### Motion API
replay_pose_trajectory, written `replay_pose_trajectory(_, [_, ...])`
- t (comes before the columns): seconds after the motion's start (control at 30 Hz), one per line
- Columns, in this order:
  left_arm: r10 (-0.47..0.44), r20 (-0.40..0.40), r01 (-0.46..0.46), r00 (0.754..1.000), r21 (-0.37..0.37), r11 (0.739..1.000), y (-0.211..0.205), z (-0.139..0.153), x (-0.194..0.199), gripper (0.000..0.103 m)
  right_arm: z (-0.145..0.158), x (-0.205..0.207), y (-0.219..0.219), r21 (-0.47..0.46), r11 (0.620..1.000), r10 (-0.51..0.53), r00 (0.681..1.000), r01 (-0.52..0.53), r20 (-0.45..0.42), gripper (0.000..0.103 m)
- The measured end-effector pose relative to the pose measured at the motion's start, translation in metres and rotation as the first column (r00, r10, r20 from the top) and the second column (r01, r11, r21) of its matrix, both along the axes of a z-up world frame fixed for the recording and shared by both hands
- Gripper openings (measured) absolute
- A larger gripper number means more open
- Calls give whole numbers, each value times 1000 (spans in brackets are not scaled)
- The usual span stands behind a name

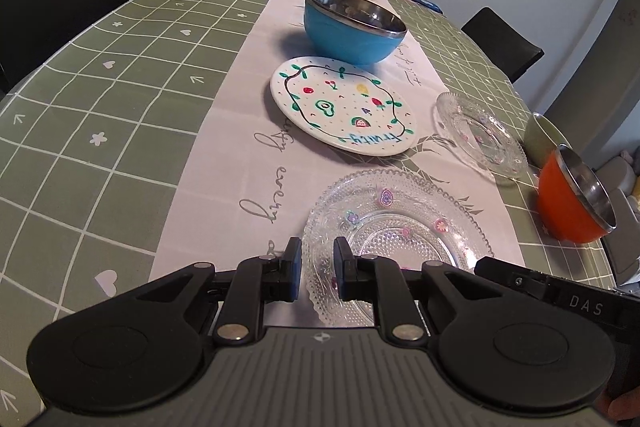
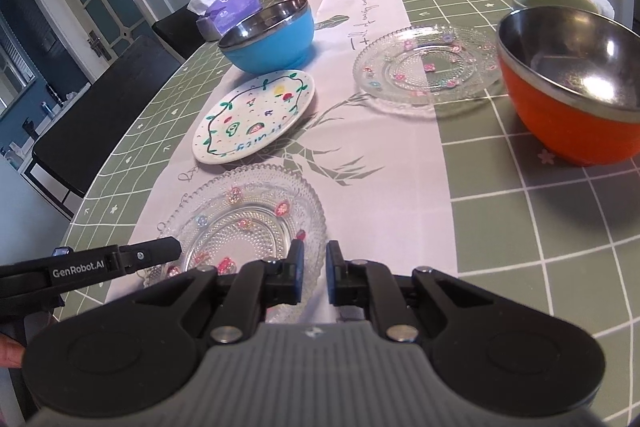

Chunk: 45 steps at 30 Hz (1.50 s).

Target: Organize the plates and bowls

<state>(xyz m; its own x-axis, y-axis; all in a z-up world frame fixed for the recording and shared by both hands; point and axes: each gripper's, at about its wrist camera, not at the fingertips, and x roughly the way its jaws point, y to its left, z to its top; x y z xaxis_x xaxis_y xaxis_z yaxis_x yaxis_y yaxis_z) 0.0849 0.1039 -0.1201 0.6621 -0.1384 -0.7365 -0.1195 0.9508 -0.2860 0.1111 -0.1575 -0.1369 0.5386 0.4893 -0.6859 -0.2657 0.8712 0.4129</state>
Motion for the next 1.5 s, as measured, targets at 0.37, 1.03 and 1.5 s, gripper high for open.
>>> replay_pose_trajectory(0.37, [14,15,-14,1000,-25,1000,2,1,-3,19,3,-4,1,-12,1000,2,1000,-2,22,14])
replay_pose_trajectory(1.03, [-62,138,65,988,-19,998,18,63,47,54,50,39,10,56,998,36,995,-42,94,53])
replay_pose_trajectory(1.5, [-36,55,38,998,-46,998,60,11,129,47,6,135,41,60,998,36,998,-32,-59,45])
